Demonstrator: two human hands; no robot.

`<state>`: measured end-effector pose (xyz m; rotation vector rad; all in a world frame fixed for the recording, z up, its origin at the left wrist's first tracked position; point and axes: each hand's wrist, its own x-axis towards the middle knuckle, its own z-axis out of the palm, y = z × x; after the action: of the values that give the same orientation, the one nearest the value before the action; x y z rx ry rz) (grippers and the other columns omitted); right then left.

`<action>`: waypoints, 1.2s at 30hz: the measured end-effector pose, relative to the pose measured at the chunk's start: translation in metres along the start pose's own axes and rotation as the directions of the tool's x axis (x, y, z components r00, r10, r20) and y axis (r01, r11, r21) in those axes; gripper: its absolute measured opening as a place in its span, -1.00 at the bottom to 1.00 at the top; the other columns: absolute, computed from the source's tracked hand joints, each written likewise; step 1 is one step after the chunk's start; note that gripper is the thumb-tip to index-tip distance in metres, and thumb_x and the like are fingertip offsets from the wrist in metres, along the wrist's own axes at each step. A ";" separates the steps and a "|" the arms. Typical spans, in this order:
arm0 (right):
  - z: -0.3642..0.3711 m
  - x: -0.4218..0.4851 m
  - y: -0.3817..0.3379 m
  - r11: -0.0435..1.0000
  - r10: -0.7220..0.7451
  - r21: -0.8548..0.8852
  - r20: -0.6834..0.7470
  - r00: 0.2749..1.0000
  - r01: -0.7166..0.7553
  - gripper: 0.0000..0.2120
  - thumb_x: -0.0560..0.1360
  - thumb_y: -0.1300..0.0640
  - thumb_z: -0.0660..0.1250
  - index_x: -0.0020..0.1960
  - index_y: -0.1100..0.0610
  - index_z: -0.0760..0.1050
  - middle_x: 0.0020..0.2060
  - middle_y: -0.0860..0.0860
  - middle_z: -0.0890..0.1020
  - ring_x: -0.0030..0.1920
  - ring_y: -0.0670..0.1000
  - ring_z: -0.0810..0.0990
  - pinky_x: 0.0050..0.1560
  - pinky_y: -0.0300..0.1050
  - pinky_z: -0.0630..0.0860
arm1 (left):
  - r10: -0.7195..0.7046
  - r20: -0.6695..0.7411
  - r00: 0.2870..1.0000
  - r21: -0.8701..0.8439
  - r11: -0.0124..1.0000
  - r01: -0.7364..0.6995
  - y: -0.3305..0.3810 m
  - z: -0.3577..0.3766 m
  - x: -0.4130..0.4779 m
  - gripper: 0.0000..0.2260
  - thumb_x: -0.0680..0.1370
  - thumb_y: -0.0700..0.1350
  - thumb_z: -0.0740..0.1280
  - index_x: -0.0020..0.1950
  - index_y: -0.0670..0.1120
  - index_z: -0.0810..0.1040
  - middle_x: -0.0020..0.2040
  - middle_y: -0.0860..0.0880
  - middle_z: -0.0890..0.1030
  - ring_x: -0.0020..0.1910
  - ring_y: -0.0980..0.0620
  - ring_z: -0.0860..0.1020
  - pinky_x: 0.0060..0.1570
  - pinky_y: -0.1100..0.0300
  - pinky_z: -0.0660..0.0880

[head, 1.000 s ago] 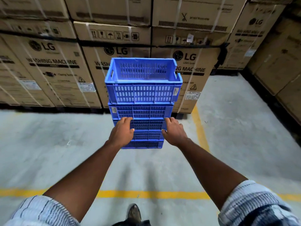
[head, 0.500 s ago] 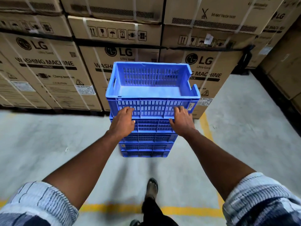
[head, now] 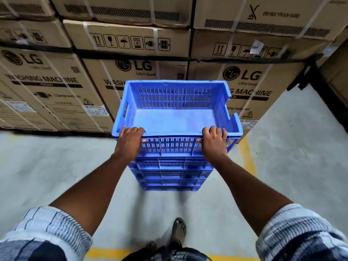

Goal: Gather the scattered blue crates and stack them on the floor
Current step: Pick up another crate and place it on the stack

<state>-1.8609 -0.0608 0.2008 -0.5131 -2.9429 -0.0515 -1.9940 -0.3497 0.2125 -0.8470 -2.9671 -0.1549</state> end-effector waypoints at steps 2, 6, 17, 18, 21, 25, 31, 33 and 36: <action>0.002 0.002 -0.006 1.000 -0.023 -0.002 -0.033 0.999 0.023 -0.70 0.54 -0.09 0.25 0.06 0.14 0.40 -0.04 0.14 0.48 -0.01 0.20 0.43 0.19 0.15 0.30 | 0.028 0.007 1.000 -0.015 1.000 -0.028 -0.013 -0.004 0.004 -0.84 0.55 -0.06 0.33 0.12 -0.02 0.50 0.00 -0.05 0.58 0.07 -0.14 0.52 0.23 -0.01 0.28; 0.005 0.003 -0.021 0.999 -0.046 0.019 -0.068 0.997 0.048 -0.70 0.53 -0.10 0.30 0.03 0.14 0.41 -0.09 0.11 0.48 -0.07 0.17 0.42 0.09 0.11 0.31 | 0.048 0.012 0.999 -0.021 0.999 -0.048 -0.032 -0.009 0.001 -0.88 0.56 -0.08 0.31 0.09 0.00 0.48 0.00 0.00 0.56 0.06 -0.10 0.50 0.11 0.02 0.30; 0.001 0.002 0.006 0.990 -0.141 -0.018 -0.018 0.990 0.140 -0.78 0.57 -0.06 0.16 -0.03 0.11 0.37 -0.11 0.09 0.47 -0.09 0.17 0.45 -0.03 0.09 0.35 | 0.067 0.141 0.988 -0.197 0.980 -0.038 -0.025 -0.016 -0.004 -0.78 0.60 0.00 0.27 0.22 -0.02 0.50 0.15 -0.01 0.56 0.19 -0.11 0.46 0.13 -0.02 0.26; 0.001 0.001 0.005 0.991 -0.134 -0.017 -0.009 0.991 0.134 -0.78 0.56 -0.05 0.20 -0.03 0.11 0.37 -0.10 0.09 0.48 -0.08 0.17 0.45 -0.03 0.10 0.35 | 0.073 0.171 0.983 -0.217 0.975 -0.035 -0.028 -0.017 -0.004 -0.76 0.61 0.00 0.27 0.25 -0.01 0.50 0.17 0.00 0.55 0.21 -0.11 0.45 0.16 -0.02 0.26; -0.002 0.002 -0.003 0.994 -0.109 -0.019 0.020 0.994 0.109 -0.76 0.54 -0.06 0.26 -0.02 0.12 0.38 -0.09 0.10 0.49 -0.08 0.17 0.44 -0.03 0.10 0.34 | 0.133 0.247 0.960 -0.357 0.933 -0.038 -0.048 -0.021 -0.003 -0.80 0.60 -0.04 0.29 0.22 0.03 0.53 0.12 0.06 0.58 0.20 -0.03 0.50 0.19 0.02 0.34; -0.007 0.003 -0.006 0.994 -0.108 0.029 0.059 0.992 0.106 -0.72 0.55 -0.10 0.25 0.03 0.12 0.38 -0.05 0.08 0.48 -0.04 0.14 0.42 0.02 0.09 0.32 | 0.178 0.315 0.932 -0.571 0.820 0.037 -0.067 -0.036 -0.002 -0.81 0.59 -0.12 0.32 0.07 0.19 0.53 -0.04 0.26 0.62 0.03 0.16 0.57 0.03 0.23 0.41; -0.010 0.003 -0.002 0.988 -0.090 0.131 0.090 0.992 0.078 -0.58 0.56 -0.29 0.11 0.05 0.07 0.37 -0.05 0.01 0.45 -0.01 0.07 0.40 0.10 0.06 0.30 | 0.121 0.334 0.935 -0.475 0.878 0.056 -0.062 -0.032 -0.001 -0.80 0.61 -0.06 0.28 0.21 0.00 0.56 0.04 0.08 0.62 0.08 0.04 0.56 0.04 0.19 0.40; -0.010 0.000 -0.002 0.985 -0.086 0.158 0.077 0.993 0.073 -0.56 0.56 -0.32 0.05 0.02 0.05 0.37 -0.07 -0.01 0.45 -0.03 0.05 0.38 0.10 0.04 0.28 | 0.110 0.319 0.941 -0.458 0.887 0.051 -0.060 -0.030 -0.005 -0.81 0.61 -0.05 0.28 0.21 0.01 0.55 0.02 0.11 0.60 0.09 0.02 0.56 0.12 0.11 0.43; -0.011 -0.003 -0.008 0.988 -0.071 0.138 0.034 0.997 0.066 -0.55 0.58 -0.30 0.00 0.01 0.08 0.37 -0.07 0.03 0.45 -0.03 0.09 0.40 0.15 0.07 0.29 | 0.091 0.214 0.973 -0.418 0.908 0.007 -0.062 -0.026 -0.012 -0.80 0.61 -0.02 0.25 0.21 0.03 0.54 0.03 0.11 0.61 0.13 -0.01 0.54 0.19 -0.03 0.39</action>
<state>-1.8594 -0.0702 0.2109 -0.3975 -2.9740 0.1531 -2.0157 -0.4110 0.2325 -1.0315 -3.1783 -0.7651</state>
